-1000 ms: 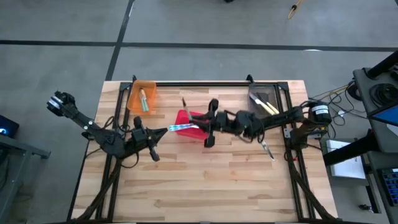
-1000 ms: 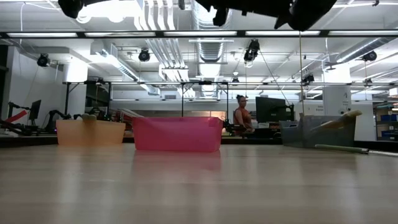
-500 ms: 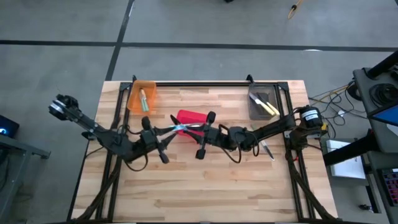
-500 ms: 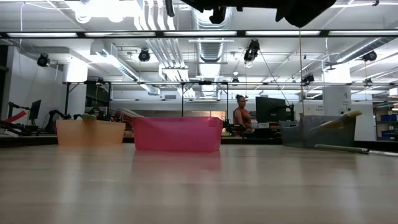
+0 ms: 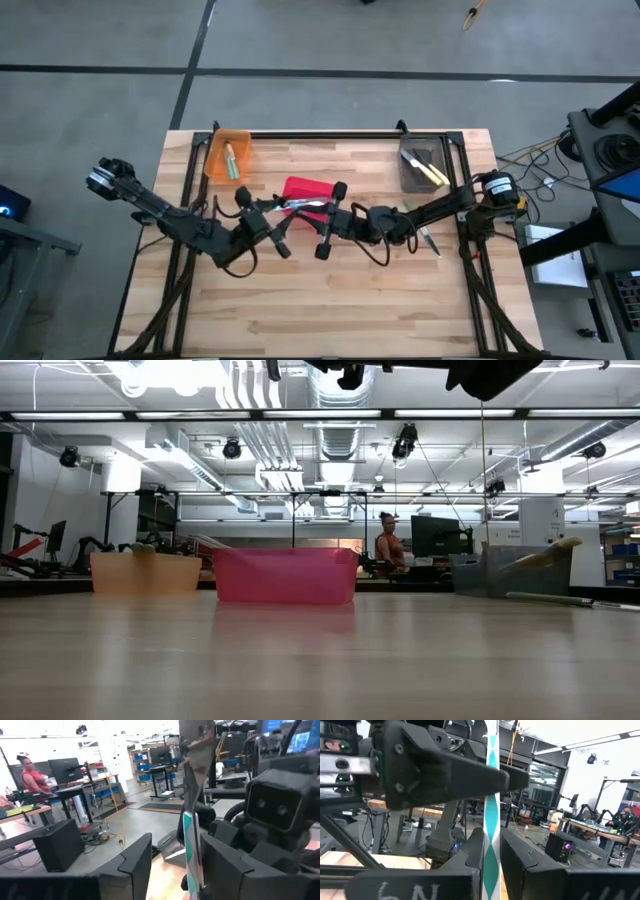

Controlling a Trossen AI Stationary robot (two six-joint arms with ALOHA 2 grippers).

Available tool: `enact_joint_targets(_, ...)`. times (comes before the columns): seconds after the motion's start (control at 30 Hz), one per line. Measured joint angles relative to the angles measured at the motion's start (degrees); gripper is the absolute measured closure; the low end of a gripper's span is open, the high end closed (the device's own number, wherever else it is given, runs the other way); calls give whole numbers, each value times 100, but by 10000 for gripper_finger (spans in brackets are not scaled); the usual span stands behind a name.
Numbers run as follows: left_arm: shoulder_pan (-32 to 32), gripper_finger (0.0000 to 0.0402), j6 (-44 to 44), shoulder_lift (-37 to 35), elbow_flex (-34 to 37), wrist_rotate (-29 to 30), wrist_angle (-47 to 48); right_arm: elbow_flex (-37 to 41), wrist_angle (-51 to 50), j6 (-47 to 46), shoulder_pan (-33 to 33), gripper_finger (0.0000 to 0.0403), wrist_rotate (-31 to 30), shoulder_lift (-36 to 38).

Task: Sort silverware by color (type)
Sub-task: Put the white patterned table knife into the red bin

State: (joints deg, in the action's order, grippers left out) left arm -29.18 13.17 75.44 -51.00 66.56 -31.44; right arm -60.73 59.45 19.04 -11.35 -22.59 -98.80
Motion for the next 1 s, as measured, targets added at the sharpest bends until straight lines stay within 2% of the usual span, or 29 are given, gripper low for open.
enact_joint_targets(0.17,37,297,-140,65,0,42,2,0,-4,-37,-5,375,-150,0)
enact_joint_targets(0.37,38,386,-322,72,2,-33,-3,-2,-41,2,-1,375,-176,0)
enact_joint_targets(0.6,38,392,-340,71,2,-28,6,-2,-82,54,1,369,-167,0)
enact_joint_targets(0.87,34,394,-231,8,4,123,88,-2,-279,-302,-3,270,-269,4)
enact_joint_targets(1.0,-14,394,-233,-241,4,120,387,0,-633,-278,-12,241,-428,50)
